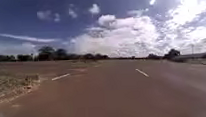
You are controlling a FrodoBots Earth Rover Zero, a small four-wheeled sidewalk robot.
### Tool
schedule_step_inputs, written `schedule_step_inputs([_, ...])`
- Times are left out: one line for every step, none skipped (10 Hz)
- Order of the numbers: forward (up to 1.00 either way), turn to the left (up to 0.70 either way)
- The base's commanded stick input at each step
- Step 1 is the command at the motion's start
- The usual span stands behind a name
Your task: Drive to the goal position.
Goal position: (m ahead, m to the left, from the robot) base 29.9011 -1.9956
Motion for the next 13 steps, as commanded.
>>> schedule_step_inputs([1.0,0.0])
schedule_step_inputs([1.0,0.0])
schedule_step_inputs([1.0,-0.05])
schedule_step_inputs([1.0,-0.15])
schedule_step_inputs([1.0,-0.25])
schedule_step_inputs([1.0,-0.35])
schedule_step_inputs([1.0,-0.36])
schedule_step_inputs([1.0,-0.26])
schedule_step_inputs([1.0,-0.16])
schedule_step_inputs([1.0,-0.06])
schedule_step_inputs([1.0,0.0])
schedule_step_inputs([1.0,0.0])
schedule_step_inputs([1.0,0.0])
